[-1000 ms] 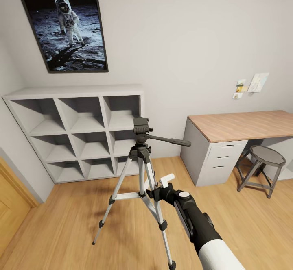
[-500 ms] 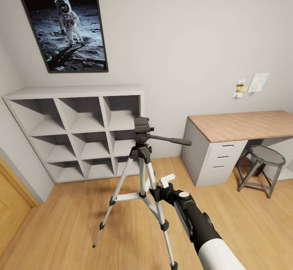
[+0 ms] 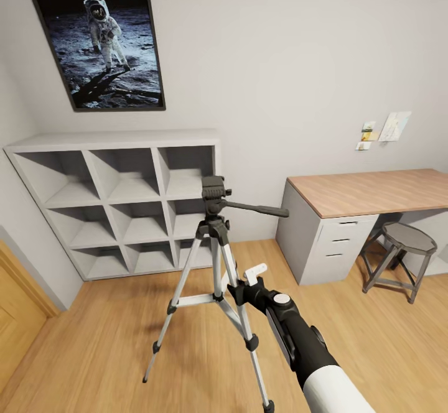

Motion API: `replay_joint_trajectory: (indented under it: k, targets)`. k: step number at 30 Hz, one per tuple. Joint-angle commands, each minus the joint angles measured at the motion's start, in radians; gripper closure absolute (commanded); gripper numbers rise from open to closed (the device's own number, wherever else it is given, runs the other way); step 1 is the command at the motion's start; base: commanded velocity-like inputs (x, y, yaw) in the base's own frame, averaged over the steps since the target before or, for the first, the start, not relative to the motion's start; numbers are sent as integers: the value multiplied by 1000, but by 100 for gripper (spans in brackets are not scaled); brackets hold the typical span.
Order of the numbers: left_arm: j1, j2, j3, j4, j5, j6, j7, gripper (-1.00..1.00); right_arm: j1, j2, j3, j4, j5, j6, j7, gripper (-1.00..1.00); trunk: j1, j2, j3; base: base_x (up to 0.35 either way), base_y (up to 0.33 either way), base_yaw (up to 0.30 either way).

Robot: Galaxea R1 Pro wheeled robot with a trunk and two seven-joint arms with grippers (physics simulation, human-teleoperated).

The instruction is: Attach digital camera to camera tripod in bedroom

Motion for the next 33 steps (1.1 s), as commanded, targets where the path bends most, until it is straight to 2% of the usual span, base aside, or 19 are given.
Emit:
replay_joint_trajectory:
  k: [1, 10, 14, 18, 21, 23, 24, 25, 26, 28, 29, 30, 31, 32, 33]
  targets:
    - [-1, 0, -8, 0, 9, 3, -2, 100, -1, 1, -1, -2, 6, 4, 6, 100, 1, -2, -2, 0, 0, 0]
    - [-1, 8, -13, -18, 1, 4, -1, 100, 0, 1, 2, 2, 9, 1, 2, 100, 1, -2, -2, 0, 0, 0]
    - [-5, 36, -13, -60, 0, 11, 1, 100, 0, 1, 2, 11, 9, 1, 1, 100, 1, -2, -2, 0, 0, 0]
    - [-11, 115, -13, -161, 1, 34, 1, 100, 0, 1, 2, 27, 8, 1, 2, 100, 1, -2, -2, 0, 0, 0]
    - [-15, 232, -8, -303, 3, 135, -1, 100, 0, 1, 1, 44, 8, 1, 3, 100, 1, -2, -2, 0, 0, 0]
    - [-15, 275, -5, -371, 6, 186, -1, 100, 0, 1, 1, 46, 9, 0, 3, 100, 1, -2, -2, 0, 0, 0]
    - [-16, 348, 17, -529, 10, 275, 7, 100, 2, 1, 1, 48, 10, 0, 3, 100, 1, -2, -2, 0, 0, 0]
    - [-16, 373, 36, -597, 11, 306, 13, 100, 4, 1, 1, 48, 11, 0, 3, 100, 1, -2, -2, 0, 0, 0]
    - [-16, 414, 88, -727, 12, 366, 33, 100, 6, 1, 1, 49, 12, 0, 4, 100, 1, -2, -2, 0, 0, 0]
    - [-16, 441, 155, -847, 13, 427, 64, 100, 8, 1, 1, 49, 13, 1, 5, 100, 1, -2, -2, 0, 0, 0]
    - [-17, 464, 312, -1060, 14, 572, 161, 100, 9, 1, 1, 50, 15, 1, 6, 100, 1, -2, -2, 0, 0, 0]
    - [-18, 466, 385, -1151, 14, 651, 224, 100, 10, 1, 1, 50, 15, 2, 7, 100, 1, -2, -2, 0, 0, 0]
    - [-19, 465, 418, -1192, 15, 690, 258, 100, 10, 1, 1, 50, 15, 2, 7, 100, 1, -2, -2, 0, 0, 0]
    - [-29, 461, 475, -1265, 16, 763, 327, 100, 10, 1, 1, 50, 15, 2, 8, 100, 1, -2, -2, 0, 0, 0]
    - [-41, 458, 499, -1297, 16, 796, 359, 100, 10, 1, 1, 50, 15, 2, 8, 100, 1, -2, -2, 0, 0, 0]
